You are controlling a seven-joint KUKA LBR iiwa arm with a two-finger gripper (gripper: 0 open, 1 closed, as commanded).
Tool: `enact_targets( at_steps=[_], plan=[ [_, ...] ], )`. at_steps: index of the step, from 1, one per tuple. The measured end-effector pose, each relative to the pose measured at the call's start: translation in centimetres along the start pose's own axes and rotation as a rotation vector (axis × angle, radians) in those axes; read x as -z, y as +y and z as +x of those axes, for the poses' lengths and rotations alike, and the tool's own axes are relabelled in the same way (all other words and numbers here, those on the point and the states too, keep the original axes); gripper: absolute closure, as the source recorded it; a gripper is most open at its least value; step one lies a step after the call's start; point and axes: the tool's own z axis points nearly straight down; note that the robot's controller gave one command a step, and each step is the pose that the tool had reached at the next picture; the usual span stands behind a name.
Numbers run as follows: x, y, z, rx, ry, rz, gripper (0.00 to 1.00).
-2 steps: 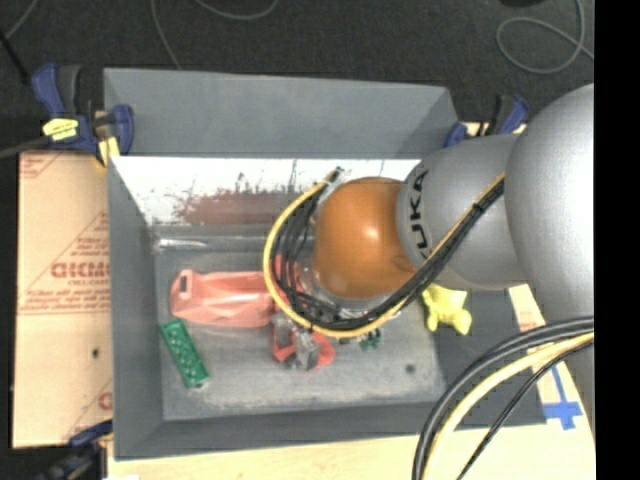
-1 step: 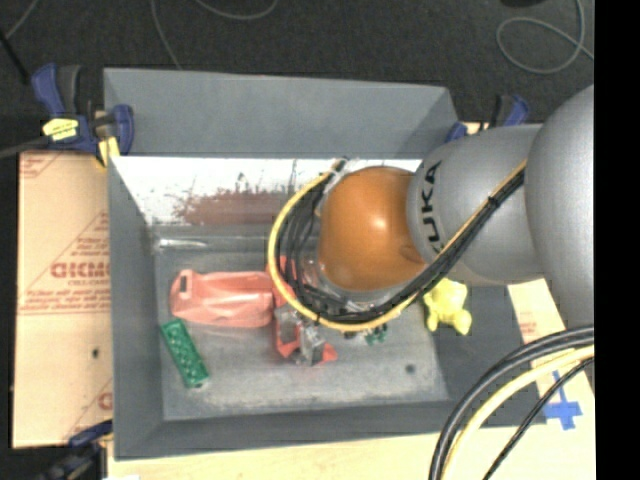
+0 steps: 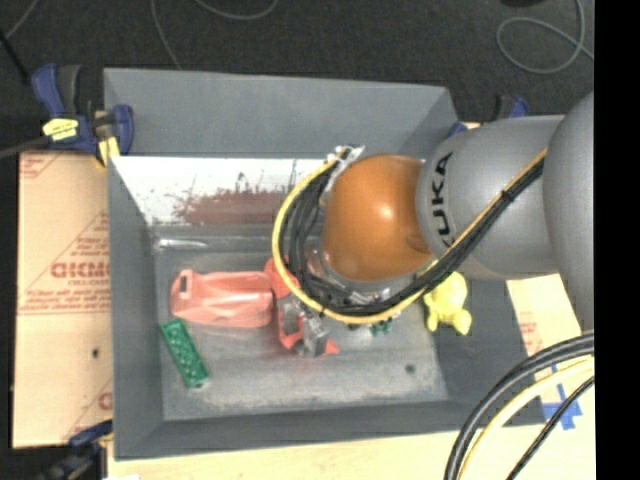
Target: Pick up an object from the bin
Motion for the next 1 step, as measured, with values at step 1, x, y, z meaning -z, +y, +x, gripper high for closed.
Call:
enact_targets(
  at_steps=[1],
  plan=[
    [0.88, -0.05, -0.07, -0.001, -0.002, 0.001, 1.00]
  ],
)
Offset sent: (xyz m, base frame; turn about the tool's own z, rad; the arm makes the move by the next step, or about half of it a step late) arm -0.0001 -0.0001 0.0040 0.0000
